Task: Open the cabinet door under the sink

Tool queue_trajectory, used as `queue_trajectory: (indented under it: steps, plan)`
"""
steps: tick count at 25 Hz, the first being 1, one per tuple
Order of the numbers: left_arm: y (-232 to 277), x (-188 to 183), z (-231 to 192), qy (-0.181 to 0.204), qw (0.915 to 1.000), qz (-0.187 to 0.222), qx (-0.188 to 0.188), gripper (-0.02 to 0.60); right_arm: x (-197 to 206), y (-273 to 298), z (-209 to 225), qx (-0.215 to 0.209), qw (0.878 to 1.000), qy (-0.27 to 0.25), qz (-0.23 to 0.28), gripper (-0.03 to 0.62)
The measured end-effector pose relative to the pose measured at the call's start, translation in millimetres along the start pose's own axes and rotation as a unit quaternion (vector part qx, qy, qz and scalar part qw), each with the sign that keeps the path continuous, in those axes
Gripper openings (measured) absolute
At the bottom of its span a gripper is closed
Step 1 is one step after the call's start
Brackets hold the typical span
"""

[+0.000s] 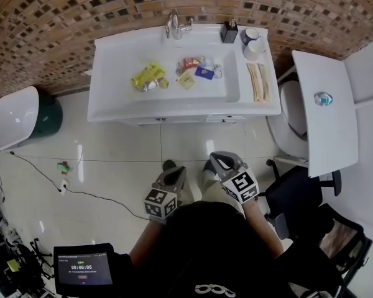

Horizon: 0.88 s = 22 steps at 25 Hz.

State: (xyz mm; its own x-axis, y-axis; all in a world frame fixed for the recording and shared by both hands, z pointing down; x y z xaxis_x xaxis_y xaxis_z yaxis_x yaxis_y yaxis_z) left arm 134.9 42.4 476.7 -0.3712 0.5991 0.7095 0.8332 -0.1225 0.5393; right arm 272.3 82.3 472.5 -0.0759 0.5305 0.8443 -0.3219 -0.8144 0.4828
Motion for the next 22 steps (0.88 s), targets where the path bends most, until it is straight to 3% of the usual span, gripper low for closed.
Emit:
queue_trajectory:
  steps: [4, 16, 22]
  plan:
    - [-7.7, 2.5, -41.2, -0.015, 0.9999, -0.003, 0.001, 0.015, -20.4, 29.8, -19.6, -0.006, 1.0, -0.01, -0.017, -0.009]
    - [-54.1, -24.3, -178.3, -0.037, 0.9978, 0.037, -0.042, 0.015, -66.1, 147.3, -109.7, -0.09, 0.992, -0.068, -0.046, -0.009]
    - [-58.5, -21.1, -198.0, -0.045, 0.9972, 0.036, -0.047, 0.015, -69.8, 156.0, -112.5, -0.083, 0.993, -0.068, -0.055, -0.009]
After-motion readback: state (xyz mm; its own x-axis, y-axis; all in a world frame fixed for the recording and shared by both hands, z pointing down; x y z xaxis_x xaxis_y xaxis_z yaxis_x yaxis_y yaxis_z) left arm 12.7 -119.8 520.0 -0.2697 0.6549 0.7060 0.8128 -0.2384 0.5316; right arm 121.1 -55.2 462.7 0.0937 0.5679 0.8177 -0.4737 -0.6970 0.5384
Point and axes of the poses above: the fingertips, and each gripper's own axes: y forward along the fingers, z to its right, x out of its underside, the point moved 4 cm from there along -y, backward along the fingers, and after that the axes turned 2 degrees about -x, right-handed, at the moved point
